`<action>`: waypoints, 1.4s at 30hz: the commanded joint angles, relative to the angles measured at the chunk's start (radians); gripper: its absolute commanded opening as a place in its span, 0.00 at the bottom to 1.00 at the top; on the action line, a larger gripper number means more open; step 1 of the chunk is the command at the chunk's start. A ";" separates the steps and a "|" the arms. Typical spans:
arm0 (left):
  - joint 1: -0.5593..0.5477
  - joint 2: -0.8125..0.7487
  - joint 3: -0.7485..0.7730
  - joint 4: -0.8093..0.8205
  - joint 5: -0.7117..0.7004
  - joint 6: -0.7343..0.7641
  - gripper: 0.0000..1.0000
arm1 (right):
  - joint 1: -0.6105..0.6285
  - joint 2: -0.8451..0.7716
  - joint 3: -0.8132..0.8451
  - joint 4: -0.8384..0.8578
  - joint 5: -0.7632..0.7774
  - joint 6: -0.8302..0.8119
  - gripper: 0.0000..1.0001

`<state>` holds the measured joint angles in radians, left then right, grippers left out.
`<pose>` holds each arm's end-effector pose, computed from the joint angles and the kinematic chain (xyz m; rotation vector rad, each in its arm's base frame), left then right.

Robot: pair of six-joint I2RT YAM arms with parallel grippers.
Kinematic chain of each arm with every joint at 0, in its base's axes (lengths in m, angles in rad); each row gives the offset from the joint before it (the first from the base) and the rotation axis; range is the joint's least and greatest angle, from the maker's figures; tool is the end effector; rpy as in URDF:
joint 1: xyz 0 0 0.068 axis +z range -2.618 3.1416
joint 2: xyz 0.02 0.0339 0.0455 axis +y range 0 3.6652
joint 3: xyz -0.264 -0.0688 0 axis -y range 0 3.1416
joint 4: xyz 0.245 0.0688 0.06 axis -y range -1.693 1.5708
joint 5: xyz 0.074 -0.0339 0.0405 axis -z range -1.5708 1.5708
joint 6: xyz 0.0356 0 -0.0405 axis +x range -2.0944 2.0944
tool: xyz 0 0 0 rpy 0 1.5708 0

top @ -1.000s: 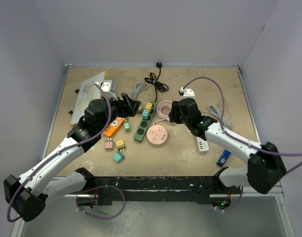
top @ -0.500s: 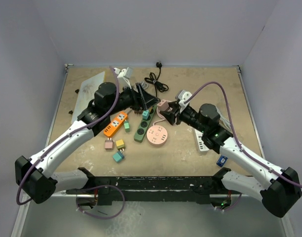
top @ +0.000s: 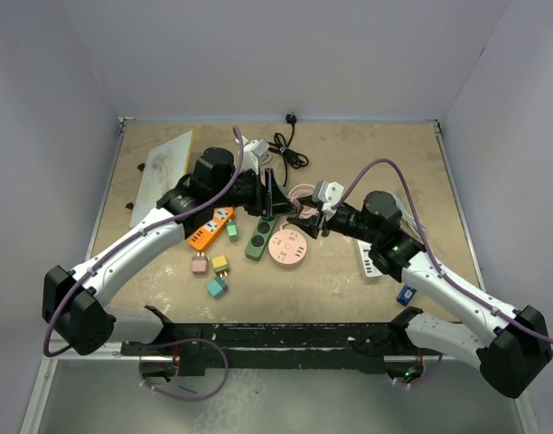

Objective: Insert the plug

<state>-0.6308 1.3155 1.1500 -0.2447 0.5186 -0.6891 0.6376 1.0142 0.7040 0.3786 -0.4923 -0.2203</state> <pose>0.2327 -0.1918 0.3459 0.3125 2.1695 -1.3205 0.1806 0.1548 0.3272 -0.9898 1.1950 0.7007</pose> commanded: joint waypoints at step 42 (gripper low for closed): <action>-0.004 0.145 -0.125 -0.115 -0.439 0.369 0.00 | 0.001 0.078 -0.047 -0.235 0.616 1.169 0.82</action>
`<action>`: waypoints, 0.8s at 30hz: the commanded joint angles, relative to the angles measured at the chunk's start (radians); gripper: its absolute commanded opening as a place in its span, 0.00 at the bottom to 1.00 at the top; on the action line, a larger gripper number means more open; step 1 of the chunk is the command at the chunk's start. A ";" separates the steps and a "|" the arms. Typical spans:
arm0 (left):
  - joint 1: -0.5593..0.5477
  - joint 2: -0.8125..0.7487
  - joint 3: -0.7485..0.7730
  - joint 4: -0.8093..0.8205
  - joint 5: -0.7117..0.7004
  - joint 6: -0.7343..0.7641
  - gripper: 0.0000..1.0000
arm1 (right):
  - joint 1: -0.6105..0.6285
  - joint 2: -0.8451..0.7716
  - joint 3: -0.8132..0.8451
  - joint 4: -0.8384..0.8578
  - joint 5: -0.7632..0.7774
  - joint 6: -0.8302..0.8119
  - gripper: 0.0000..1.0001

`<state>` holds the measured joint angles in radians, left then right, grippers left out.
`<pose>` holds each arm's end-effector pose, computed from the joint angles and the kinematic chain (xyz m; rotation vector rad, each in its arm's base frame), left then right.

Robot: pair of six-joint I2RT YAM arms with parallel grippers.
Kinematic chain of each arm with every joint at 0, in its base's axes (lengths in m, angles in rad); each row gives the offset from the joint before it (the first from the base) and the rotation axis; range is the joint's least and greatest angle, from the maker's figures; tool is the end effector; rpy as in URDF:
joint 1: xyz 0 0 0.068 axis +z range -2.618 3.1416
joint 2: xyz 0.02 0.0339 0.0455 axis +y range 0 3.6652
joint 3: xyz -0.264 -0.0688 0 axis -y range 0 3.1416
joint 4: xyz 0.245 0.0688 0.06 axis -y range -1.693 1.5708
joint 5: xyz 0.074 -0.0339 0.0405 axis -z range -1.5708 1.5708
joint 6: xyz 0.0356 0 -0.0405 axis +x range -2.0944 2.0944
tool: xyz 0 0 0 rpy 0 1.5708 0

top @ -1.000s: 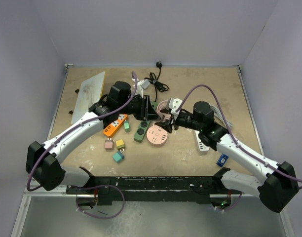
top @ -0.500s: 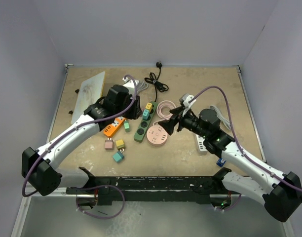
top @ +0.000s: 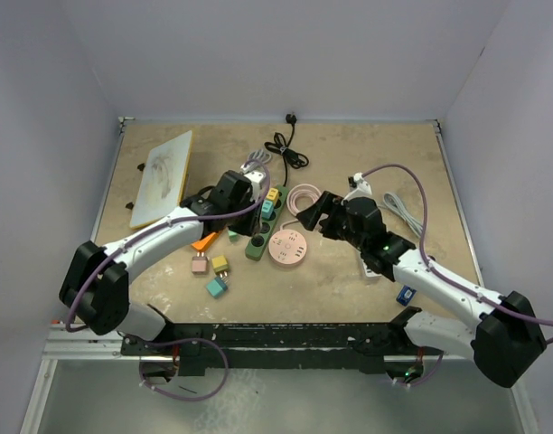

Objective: Insert the plug

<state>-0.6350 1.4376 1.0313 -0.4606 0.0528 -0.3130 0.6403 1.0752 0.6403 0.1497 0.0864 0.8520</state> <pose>0.2441 -0.1822 0.2499 0.4241 2.4606 -0.4772 0.1999 0.1451 0.2661 0.2709 1.9478 0.9368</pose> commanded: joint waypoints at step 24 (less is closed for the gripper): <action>-0.011 0.210 0.162 0.032 -0.082 0.018 0.00 | -0.013 -0.001 -0.015 -0.024 0.117 0.058 0.83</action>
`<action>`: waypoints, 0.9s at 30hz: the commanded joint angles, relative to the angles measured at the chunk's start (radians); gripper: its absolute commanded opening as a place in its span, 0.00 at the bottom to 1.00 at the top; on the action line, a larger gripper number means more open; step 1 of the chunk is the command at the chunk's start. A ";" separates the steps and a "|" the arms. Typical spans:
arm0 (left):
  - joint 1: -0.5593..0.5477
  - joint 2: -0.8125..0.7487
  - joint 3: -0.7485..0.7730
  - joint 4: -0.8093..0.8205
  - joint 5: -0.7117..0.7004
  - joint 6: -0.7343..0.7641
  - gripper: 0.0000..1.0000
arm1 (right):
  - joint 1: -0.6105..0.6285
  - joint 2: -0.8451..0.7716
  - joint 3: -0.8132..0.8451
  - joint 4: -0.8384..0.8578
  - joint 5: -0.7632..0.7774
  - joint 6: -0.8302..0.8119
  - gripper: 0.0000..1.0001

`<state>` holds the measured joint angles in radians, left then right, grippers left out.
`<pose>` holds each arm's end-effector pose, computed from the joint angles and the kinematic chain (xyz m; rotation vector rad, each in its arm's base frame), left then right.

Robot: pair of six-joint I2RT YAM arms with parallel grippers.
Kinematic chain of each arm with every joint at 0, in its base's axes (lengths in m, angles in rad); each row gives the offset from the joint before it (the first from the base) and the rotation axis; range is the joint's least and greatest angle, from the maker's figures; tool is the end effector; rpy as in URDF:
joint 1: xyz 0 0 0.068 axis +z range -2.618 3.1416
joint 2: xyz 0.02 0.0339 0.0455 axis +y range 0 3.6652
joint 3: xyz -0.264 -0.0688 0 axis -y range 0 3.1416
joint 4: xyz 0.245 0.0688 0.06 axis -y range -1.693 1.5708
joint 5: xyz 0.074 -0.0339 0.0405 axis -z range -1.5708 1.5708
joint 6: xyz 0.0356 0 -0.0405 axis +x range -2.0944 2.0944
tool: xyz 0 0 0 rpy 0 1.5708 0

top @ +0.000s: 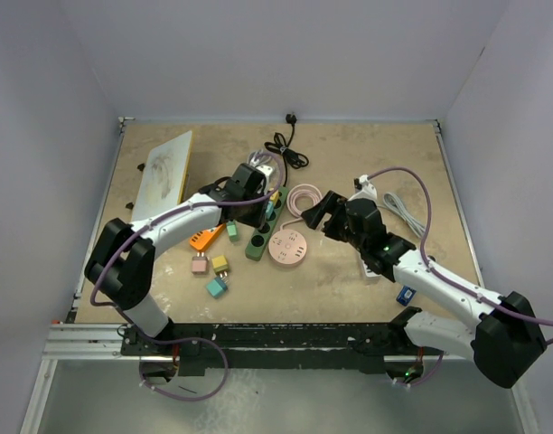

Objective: Insert the plug

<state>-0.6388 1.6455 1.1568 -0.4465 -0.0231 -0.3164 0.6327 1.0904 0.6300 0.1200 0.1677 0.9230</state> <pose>0.2809 -0.2076 0.2265 0.3987 2.5121 -0.3585 0.2027 0.1413 0.2561 0.4079 1.9669 0.8743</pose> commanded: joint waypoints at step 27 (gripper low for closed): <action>-0.006 0.133 0.027 -0.070 -0.064 0.024 0.00 | -0.012 -0.041 0.010 -0.045 0.085 -0.031 0.83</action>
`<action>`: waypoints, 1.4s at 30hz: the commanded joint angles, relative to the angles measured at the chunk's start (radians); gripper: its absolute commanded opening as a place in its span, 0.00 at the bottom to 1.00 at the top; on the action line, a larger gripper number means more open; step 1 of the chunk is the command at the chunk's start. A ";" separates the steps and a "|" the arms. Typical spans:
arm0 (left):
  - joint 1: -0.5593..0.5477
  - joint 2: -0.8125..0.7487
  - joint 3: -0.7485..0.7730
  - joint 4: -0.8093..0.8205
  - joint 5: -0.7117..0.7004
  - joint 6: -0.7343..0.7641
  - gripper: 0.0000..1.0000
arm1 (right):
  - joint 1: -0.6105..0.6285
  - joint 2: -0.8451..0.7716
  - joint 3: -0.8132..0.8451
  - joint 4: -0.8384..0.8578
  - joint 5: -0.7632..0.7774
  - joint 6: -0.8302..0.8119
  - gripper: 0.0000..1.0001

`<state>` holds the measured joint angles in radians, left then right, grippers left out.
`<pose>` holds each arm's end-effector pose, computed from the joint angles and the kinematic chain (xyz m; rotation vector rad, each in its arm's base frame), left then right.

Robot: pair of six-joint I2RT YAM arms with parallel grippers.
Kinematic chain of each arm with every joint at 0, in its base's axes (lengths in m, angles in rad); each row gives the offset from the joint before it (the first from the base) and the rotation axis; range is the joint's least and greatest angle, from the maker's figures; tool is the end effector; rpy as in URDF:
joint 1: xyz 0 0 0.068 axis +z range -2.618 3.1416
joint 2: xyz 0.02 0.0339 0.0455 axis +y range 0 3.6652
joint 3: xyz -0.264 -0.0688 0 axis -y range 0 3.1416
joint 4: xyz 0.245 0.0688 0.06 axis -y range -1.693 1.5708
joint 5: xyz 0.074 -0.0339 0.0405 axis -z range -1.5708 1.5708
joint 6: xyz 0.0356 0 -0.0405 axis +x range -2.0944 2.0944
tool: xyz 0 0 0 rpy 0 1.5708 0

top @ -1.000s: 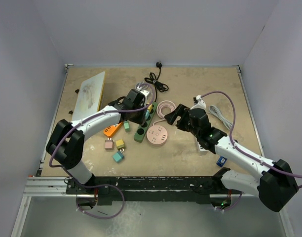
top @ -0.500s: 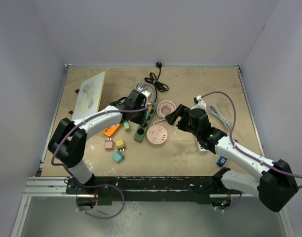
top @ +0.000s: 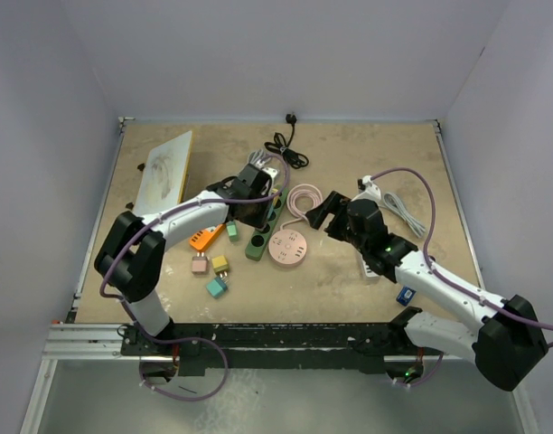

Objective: Insert the plug

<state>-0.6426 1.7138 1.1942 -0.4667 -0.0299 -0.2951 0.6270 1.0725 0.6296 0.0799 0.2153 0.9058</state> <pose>0.2893 -0.2152 0.2138 0.4361 2.5520 -0.3174 0.2009 0.1362 0.2560 0.4271 1.9669 0.8041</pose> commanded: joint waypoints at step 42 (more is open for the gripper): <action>-0.041 0.213 -0.207 0.091 -0.048 -0.151 0.00 | -0.010 -0.045 0.054 -0.028 0.067 -0.032 0.83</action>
<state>-0.6777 1.7756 1.0851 -0.2836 -0.1303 -0.3840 0.6209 1.0386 0.6308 0.0402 0.2481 0.8913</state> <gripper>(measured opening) 0.279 0.827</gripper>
